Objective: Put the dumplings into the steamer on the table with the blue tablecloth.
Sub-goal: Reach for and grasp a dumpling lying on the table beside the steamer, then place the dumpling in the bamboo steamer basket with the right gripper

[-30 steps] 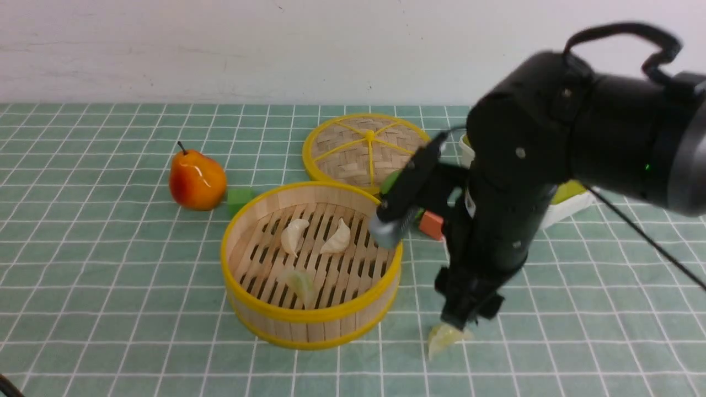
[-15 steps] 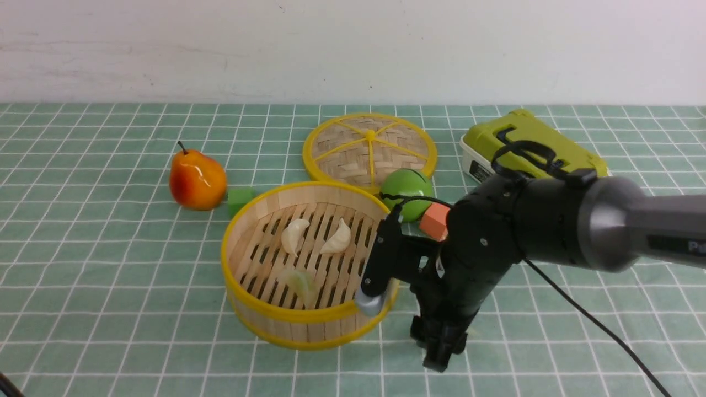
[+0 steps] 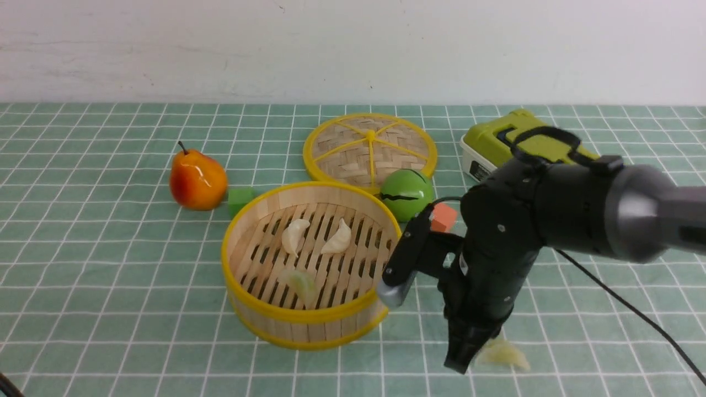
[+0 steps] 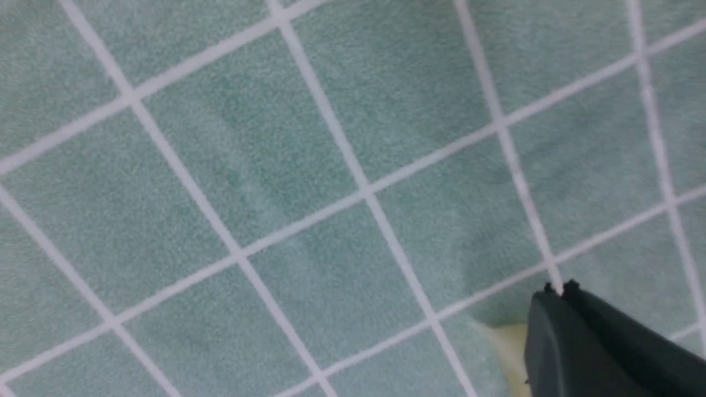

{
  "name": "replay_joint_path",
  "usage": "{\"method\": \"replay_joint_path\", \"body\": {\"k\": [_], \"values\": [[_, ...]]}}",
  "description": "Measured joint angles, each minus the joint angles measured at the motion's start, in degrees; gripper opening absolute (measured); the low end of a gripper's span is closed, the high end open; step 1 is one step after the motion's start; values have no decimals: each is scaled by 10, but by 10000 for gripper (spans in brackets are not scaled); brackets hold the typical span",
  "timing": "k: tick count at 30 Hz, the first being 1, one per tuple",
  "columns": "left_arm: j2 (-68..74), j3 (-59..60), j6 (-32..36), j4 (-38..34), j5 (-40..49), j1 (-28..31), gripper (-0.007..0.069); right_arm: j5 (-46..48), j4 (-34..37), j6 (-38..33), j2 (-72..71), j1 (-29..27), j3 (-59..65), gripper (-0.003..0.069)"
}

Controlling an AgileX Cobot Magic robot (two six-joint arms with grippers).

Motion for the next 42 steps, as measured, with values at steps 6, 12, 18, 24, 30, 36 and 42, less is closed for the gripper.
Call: {"method": "replay_joint_path", "body": {"k": [6, 12, 18, 24, 30, 36, 42], "values": [[0, 0, 0, 0, 0, 0, 19, -13, -6, 49, -52, -3, 0, -18], [0, 0, 0, 0, 6, 0, 21, 60, 15, 49, -35, -50, 2, 94], [0, 0, 0, 0, 9, 0, 22, 44, 56, 11, -28, -80, 4, 325], [0, 0, 0, 0, 10, 0, 22, 39, 91, -32, 10, -80, 4, 438], [0, 0, 0, 0, 12, 0, 27, 38, 99, -23, 64, -81, 0, 264], [0, 0, 0, -1, 18, 0, 31, 79, 100, 21, 56, -81, -5, 210], [0, 0, 0, -1, 17, 0, 38, 126, 120, 68, 2, -81, -77, 210]]}}
